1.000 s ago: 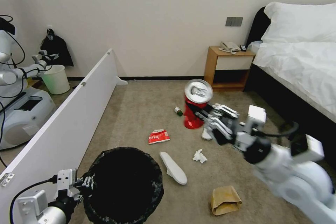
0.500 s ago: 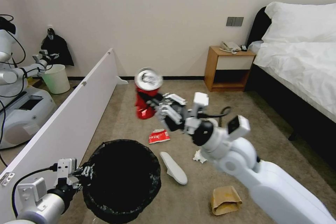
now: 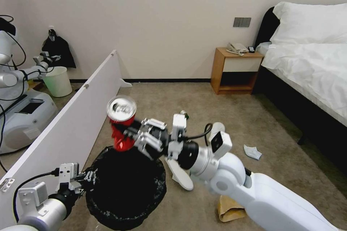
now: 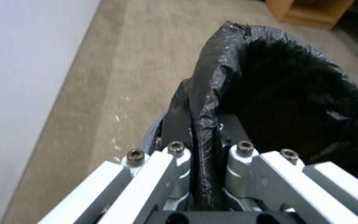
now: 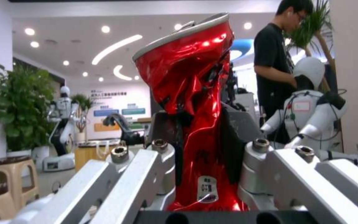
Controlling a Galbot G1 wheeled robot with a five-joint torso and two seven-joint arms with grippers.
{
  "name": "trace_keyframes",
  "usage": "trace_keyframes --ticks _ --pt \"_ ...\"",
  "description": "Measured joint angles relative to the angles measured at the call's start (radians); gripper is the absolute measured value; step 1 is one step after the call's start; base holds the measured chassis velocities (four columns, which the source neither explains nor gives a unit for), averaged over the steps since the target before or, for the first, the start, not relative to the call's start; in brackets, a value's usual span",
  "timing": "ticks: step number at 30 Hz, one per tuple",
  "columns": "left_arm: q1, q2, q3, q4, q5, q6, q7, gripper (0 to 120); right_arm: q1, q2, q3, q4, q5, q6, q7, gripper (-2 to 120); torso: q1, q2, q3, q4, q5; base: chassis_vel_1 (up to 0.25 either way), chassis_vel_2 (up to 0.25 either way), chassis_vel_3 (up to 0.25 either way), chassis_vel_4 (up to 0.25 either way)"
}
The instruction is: Pick up the trash bin, then pick up the garbage from the floor and place it into the trash bin.
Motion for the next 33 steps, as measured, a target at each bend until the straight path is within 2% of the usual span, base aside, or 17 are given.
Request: trace_keyframes --ticks 3,5,20,33 --pt "0.012 -0.002 0.001 -0.005 -0.008 0.007 -0.007 5 -0.006 -0.009 -0.001 0.003 -0.002 -0.001 -0.004 17 0.0 0.0 0.0 0.0 0.0 0.0 0.0 0.0 0.0" --pt "0.021 -0.007 0.0 -0.015 -0.04 0.023 -0.038 5 -0.022 -0.037 -0.004 0.022 -0.004 -0.004 -0.011 17 0.0 0.0 0.0 -0.0004 0.0 0.0 0.0 0.0 0.0" --pt "0.03 -0.019 -0.002 -0.04 -0.123 0.047 -0.077 5 -0.067 -0.079 -0.012 0.013 -0.033 -0.005 -0.023 17 0.0 0.0 0.0 -0.0003 0.0 0.0 0.0 0.0 0.0" --pt "0.02 -0.019 -0.005 -0.041 -0.132 0.05 -0.083 5 -0.081 -0.086 -0.011 -0.007 -0.062 -0.003 -0.019 17 0.0 0.0 0.0 -0.0002 0.0 0.0 0.0 0.0 0.0"
